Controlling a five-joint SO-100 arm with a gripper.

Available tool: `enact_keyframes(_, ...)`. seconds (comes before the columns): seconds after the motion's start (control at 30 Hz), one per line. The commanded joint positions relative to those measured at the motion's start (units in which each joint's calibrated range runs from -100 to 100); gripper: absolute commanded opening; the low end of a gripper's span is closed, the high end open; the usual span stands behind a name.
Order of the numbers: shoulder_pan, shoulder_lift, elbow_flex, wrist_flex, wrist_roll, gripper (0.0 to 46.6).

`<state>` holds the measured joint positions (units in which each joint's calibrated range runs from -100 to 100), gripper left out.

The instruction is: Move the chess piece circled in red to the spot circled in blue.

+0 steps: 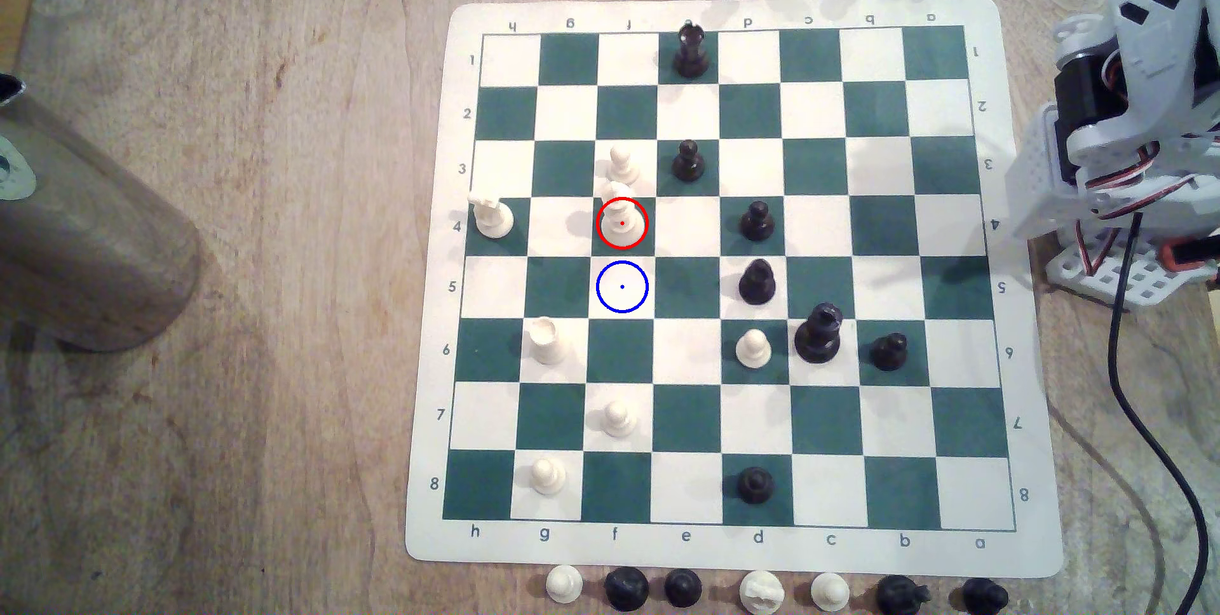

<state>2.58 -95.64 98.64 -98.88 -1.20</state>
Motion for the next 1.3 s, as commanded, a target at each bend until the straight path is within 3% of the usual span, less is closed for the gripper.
enact_keyframes(0.0,0.2,-0.2,1.3,0.4,0.2,0.2)
enact_keyframes(0.37,-4.2,-0.2,-11.5,34.0,0.2,0.2)
enact_keyframes(0.67,-7.2,-0.2,-22.6,77.0,-0.1,0.2)
enact_keyframes(0.83,-4.8,0.0,-28.1,104.8,-0.2,0.2)
enact_keyframes(1.1,-3.4,6.3,-33.5,121.9,-0.3,0.6)
enact_keyframes(1.27,-3.1,17.5,-47.1,143.7,1.5,1.2)
